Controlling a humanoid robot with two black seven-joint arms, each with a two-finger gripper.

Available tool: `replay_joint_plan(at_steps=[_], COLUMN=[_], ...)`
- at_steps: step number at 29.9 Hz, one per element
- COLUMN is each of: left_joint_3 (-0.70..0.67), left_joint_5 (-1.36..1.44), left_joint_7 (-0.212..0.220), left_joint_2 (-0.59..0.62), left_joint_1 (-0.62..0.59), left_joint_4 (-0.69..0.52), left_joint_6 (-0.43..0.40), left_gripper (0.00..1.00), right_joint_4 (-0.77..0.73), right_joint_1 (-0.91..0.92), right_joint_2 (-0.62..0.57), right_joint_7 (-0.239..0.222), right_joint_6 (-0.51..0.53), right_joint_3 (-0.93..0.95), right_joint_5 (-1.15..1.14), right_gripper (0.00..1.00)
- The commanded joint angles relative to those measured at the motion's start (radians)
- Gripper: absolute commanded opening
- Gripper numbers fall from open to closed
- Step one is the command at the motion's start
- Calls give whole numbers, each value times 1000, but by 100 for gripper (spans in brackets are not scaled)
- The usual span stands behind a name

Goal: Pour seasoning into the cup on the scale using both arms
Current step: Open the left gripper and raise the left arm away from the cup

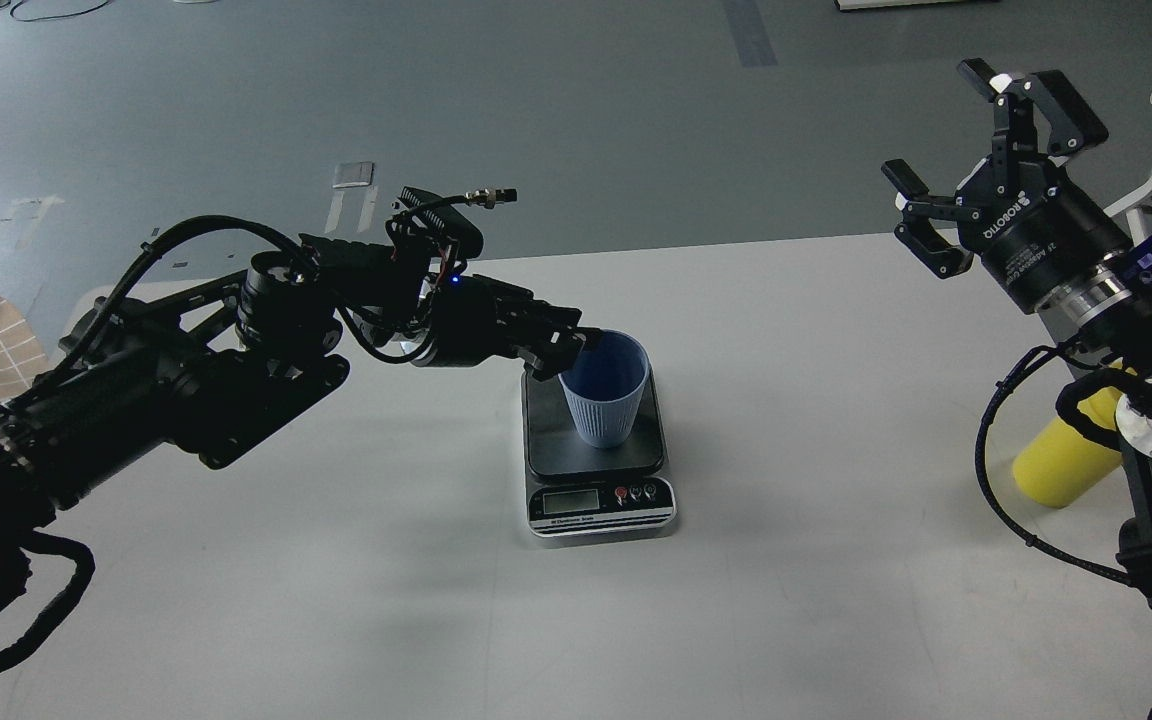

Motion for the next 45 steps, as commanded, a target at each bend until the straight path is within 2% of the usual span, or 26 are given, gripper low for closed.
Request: replay_joint_plan(at_steps=[1,3,5,6,12,18,23,27,32,35,38,42,45], left_joint_3=[-6,-6,-8,-9,-72,-101,-243,-317,-402,-455,-469,-469,-468], left_joint_5=[-81,-166,-252,-304,-620,-815,-967,-1049,-1154,-1205,-1210,-1210,-1210], left_joint_7=[0,0,0,0,0,0,0,0,0,0,0,0,0], left_joint_2=[-5,7,20,29,31,-8,-74,-104,-130,-152,-158,-151,-144], left_joint_1=[-8,-14,-20,-26,-34,-24,-17,12,71,103,134,150,164], left_joint_4=[19,7,2,0,13,22,81,119,115,114,108,108,105], left_joint_6=[19,12,4,2,5,32,90,91,70,33,-40,-57,-63], left_gripper=[75,89,96,97,98,98,98,98,98,98,98,98,98], right_joint_4=[-2,0,-2,0,-3,12,26,32,56,73,99,124,162], right_joint_1=[-8,-11,-11,-11,-11,-16,-19,-19,-17,-17,-17,-19,-19], right_joint_2=[0,0,0,0,-23,-28,-40,-40,-40,-40,-36,-40,-69], right_joint_7=[0,0,0,0,0,2,5,5,5,5,2,-14,-47], right_joint_6=[0,2,3,3,3,15,44,44,44,44,44,44,44], right_joint_3=[0,0,0,0,0,0,1,1,6,6,21,35,44], right_joint_5=[0,0,0,0,0,0,0,1,1,3,17,165,291], right_gripper=[100,100,100,100,100,100,100,100,100,100,100,100,100])
